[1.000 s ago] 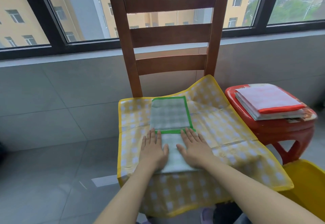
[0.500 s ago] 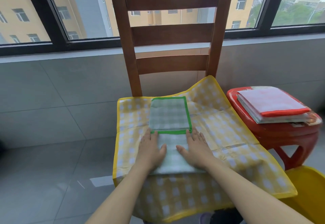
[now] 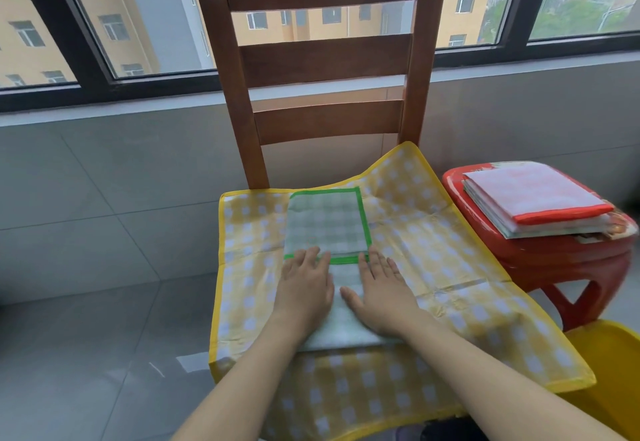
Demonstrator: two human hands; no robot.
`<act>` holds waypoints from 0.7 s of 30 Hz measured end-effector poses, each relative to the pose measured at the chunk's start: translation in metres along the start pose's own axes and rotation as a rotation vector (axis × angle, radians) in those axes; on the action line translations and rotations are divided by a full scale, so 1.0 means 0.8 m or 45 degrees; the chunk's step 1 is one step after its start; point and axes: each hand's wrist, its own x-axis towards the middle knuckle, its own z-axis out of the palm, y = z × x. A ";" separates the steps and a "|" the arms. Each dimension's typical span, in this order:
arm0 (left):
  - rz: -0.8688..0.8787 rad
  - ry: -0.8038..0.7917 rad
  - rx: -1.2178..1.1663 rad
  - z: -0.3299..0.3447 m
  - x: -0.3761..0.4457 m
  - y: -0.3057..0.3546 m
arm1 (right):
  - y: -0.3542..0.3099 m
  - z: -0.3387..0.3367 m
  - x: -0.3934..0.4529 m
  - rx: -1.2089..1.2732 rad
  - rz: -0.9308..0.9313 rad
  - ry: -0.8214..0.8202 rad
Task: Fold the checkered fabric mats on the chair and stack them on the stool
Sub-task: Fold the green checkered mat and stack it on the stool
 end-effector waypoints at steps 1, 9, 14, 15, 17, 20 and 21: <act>0.022 0.030 -0.037 0.003 0.004 0.002 | 0.001 -0.002 0.000 -0.013 0.000 0.004; -0.421 -0.086 -0.534 0.005 0.023 -0.012 | 0.008 -0.025 0.013 0.123 -0.108 0.221; -0.619 0.023 -0.698 0.002 0.041 -0.024 | 0.018 -0.035 0.033 0.688 0.067 0.257; -0.675 0.060 -0.726 0.003 0.046 -0.028 | 0.019 -0.037 0.037 0.737 0.142 0.270; -0.828 0.114 -0.805 0.003 0.055 -0.036 | 0.020 -0.038 0.047 0.793 0.269 0.298; -1.025 0.138 -0.929 0.004 0.068 -0.039 | 0.018 -0.038 0.063 0.855 0.404 0.380; -1.062 0.137 -0.937 0.005 0.071 -0.040 | 0.017 -0.037 0.067 0.870 0.439 0.402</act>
